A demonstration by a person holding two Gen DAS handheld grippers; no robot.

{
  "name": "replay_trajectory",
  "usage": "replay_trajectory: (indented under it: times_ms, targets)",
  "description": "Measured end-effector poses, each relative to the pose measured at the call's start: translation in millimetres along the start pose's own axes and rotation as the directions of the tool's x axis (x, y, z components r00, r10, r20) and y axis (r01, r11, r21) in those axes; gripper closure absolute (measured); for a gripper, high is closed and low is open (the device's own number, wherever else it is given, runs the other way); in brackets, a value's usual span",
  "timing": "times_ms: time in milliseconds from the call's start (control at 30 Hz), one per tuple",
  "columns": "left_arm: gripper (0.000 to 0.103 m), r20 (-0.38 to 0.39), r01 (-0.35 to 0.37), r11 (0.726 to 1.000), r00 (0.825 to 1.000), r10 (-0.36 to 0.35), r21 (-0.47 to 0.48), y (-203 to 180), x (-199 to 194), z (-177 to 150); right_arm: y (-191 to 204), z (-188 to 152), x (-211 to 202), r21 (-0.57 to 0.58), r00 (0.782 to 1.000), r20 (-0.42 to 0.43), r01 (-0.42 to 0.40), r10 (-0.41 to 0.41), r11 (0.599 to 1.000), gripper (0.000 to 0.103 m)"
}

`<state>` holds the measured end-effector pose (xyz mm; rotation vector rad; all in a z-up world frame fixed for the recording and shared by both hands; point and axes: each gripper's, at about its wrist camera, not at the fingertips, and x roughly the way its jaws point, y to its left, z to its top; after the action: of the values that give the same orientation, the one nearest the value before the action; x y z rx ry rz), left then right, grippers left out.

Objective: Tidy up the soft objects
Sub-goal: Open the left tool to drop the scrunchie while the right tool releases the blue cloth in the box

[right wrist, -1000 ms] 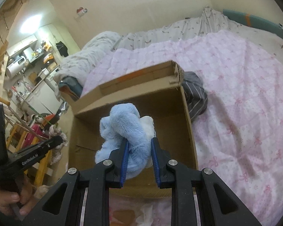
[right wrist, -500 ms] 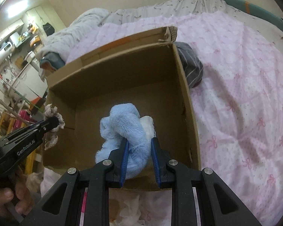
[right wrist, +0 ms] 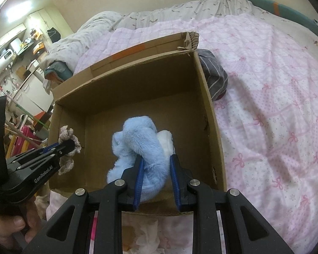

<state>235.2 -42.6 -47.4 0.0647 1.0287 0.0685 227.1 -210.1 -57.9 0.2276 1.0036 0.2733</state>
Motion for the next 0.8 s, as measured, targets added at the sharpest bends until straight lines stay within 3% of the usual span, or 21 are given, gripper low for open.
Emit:
replay_trajectory:
  times_ms: [200,300,333,367,433,700,733,767,800]
  targets:
    - [0.088,-0.002,-0.004,1.0,1.0,0.004,0.017,-1.8,-1.9,-0.1,-1.7,0.8,-0.6,0.011,1.0,0.003,-0.006,0.006,1.0,0.078]
    - [0.077,0.001,-0.006,1.0,1.0,0.006,0.014,-0.6,-3.7,-0.9,-1.8,1.6,-0.7,0.013,1.0,0.003,-0.008,0.008,1.0,0.077]
    - [0.066,0.002,-0.008,1.0,1.0,0.008,0.01,0.0,-4.6,-1.0,-1.7,1.7,-0.7,0.013,1.0,0.003,-0.007,0.007,1.0,0.077]
    - [0.048,0.005,-0.011,1.0,1.0,0.011,0.004,0.7,-5.8,-1.1,-1.8,1.7,-0.8,0.014,1.0,0.004,-0.007,0.007,1.0,0.077]
    - [0.029,0.037,-0.007,1.0,0.999,0.008,-0.011,3.0,-12.3,-1.5,-2.6,2.2,-1.4,0.018,1.0,0.011,-0.011,0.01,1.0,0.076]
    - [0.029,0.07,-0.017,1.0,0.997,0.018,-0.013,2.5,-28.7,-2.7,-5.3,4.8,-4.1,0.032,0.998,0.022,-0.054,0.054,0.998,0.067]
    - [0.029,0.071,-0.017,1.0,0.997,0.018,-0.023,4.4,-30.6,-3.0,-4.1,5.6,-6.8,0.021,0.998,0.037,-0.051,0.05,0.998,0.052]
    - [0.029,0.072,-0.015,0.999,0.997,0.017,-0.03,5.9,-31.7,-3.0,-3.1,6.1,-10.1,0.012,0.997,0.056,-0.054,0.054,0.998,0.026]
    - [0.029,0.073,-0.013,0.999,0.997,0.016,-0.034,7.2,-32.9,-3.0,-2.0,6.5,-13.7,0.004,0.995,0.078,-0.056,0.055,0.998,0.016]
